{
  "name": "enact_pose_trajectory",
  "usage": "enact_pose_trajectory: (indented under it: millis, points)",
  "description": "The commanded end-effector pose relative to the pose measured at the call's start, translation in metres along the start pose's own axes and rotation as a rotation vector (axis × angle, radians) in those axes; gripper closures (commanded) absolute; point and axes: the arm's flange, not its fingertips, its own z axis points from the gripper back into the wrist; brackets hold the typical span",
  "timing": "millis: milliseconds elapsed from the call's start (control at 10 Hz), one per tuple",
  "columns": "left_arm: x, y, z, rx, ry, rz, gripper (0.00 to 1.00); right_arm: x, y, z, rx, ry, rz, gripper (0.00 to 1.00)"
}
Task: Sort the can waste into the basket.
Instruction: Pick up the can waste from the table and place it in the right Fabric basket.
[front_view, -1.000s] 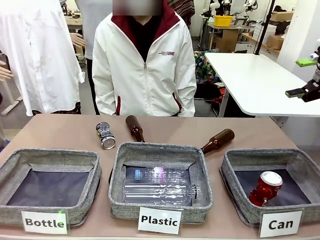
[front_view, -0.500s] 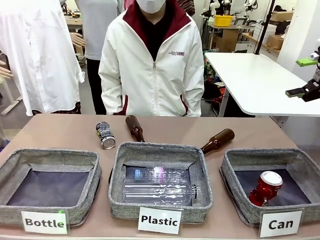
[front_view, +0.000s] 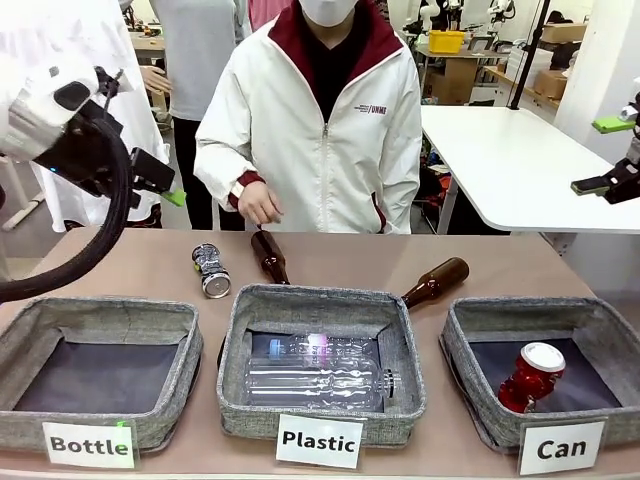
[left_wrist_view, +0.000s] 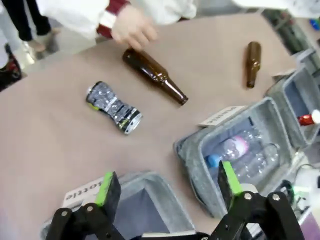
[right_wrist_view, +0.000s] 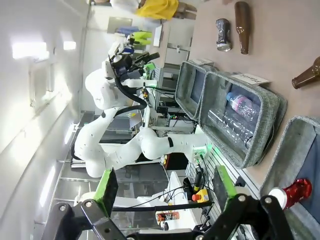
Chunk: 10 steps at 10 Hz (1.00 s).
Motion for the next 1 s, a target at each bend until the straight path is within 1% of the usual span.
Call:
enact_pose_trajectory:
  millis: [0,100,200,300,400,500,600,700,800,900]
  points:
    - [-0.007,0.013,0.033,-0.123,-0.045,0.055,0.0,-0.001,0.001,0.003,-0.005,0.012,0.014,0.0]
    - [0.0,0.0,0.0,0.0,0.0,0.0,0.0,-0.001,0.001,0.003,-0.005,0.012,0.014,0.0]
    - [0.015,0.014,-0.015,0.064,0.088,0.095,0.0,-0.001,0.001,0.003,-0.005,0.012,0.014,0.0]
    - [0.029,0.026,-0.03,0.06,0.138,0.146,0.0,-0.001,0.001,0.003,-0.005,0.012,0.014,0.0]
    - [0.043,0.036,-0.039,0.085,0.155,0.21,0.0,-0.001,0.001,0.003,-0.005,0.012,0.014,0.0]
    - [0.053,0.046,-0.038,0.089,0.168,0.228,0.0,-0.001,0.001,0.003,-0.005,0.012,0.014,0.0]
    - [0.053,0.061,-0.019,0.03,0.169,0.247,0.0,-0.001,0.001,0.003,-0.005,0.012,0.014,0.0]
    - [0.041,0.076,0.009,-0.089,0.192,0.223,0.0,-0.001,0.001,0.003,-0.005,0.012,0.014,0.0]
    - [0.021,0.099,0.047,-0.213,0.217,0.202,0.0,-0.001,0.001,0.003,-0.005,0.012,0.014,0.0]
    - [0.001,0.131,0.085,-0.267,0.17,0.248,0.0,-0.001,0.001,0.003,-0.005,0.012,0.014,0.0]
